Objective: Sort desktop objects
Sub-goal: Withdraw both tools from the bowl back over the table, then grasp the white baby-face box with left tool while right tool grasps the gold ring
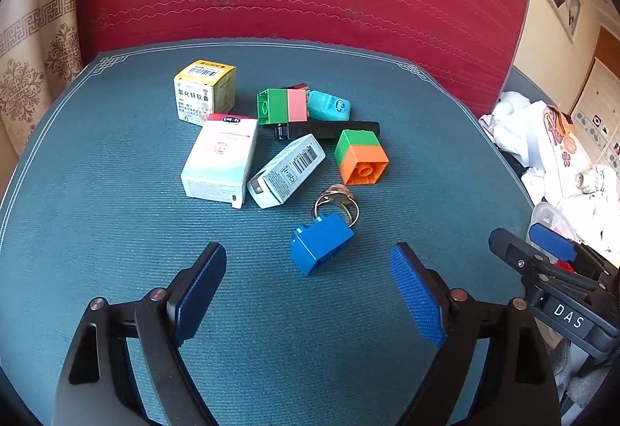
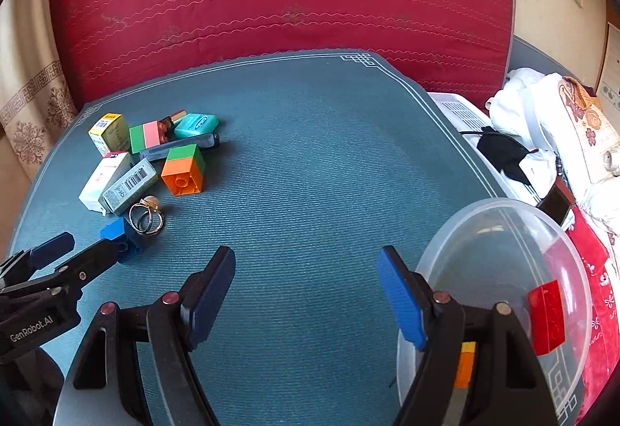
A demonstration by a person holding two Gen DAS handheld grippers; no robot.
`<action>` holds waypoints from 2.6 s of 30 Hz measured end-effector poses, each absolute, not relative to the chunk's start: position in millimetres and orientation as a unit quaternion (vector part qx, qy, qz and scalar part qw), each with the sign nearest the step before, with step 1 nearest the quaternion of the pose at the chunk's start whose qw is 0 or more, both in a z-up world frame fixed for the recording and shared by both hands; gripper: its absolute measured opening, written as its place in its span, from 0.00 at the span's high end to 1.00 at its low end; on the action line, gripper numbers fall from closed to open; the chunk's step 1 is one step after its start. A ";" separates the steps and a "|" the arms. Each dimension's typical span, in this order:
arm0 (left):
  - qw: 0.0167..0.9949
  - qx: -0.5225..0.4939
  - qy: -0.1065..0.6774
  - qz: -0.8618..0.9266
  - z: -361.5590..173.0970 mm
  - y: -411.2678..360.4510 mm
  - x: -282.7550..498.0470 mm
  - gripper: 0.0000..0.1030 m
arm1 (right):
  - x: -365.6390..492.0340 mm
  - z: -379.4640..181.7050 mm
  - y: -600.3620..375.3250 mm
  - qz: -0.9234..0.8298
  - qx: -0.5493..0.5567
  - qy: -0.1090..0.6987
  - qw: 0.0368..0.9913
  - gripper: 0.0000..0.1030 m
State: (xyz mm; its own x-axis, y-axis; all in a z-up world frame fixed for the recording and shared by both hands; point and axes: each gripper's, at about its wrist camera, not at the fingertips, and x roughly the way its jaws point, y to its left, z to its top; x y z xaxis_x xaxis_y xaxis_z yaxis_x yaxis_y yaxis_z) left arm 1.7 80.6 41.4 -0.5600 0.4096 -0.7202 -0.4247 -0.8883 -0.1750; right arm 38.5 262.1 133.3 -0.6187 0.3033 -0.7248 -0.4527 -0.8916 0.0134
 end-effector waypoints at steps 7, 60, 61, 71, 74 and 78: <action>0.229 -0.412 0.008 0.882 38.1 75.5 -6.1 0.14 | 20.7 129.3 253.2 0.896 -0.387 0.095 0.197 0.23; 0.159 -0.426 0.016 0.891 26.7 58.7 -117.6 0.14 | -40.1 97.5 213.9 0.892 -0.436 0.095 0.079 0.23; 0.157 -0.425 0.016 0.891 26.4 56.3 -118.6 0.14 | -40.7 97.7 212.0 0.892 -0.436 0.094 0.075 0.23; 0.133 -0.425 0.017 0.895 24.9 37.3 -123.2 0.14 | -49.0 97.8 206.0 0.897 -0.429 0.093 0.051 0.22; 0.124 -0.428 0.038 0.895 19.7 43.5 -122.1 0.14 | -54.1 97.3 204.5 0.900 -0.423 0.091 0.052 0.22; 0.118 -0.422 0.057 0.897 19.1 48.2 -119.5 0.14 | -61.8 95.5 200.7 0.904 -0.418 0.071 0.059 0.22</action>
State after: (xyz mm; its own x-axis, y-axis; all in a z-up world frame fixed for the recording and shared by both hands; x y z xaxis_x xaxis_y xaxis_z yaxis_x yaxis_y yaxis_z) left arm -119.5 48.2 19.1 -0.6165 0.1643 -0.7700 -0.2603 -0.9655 0.0024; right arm -61.8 200.7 95.5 -0.6430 0.0481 -0.7643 -0.1665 -0.9829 0.0782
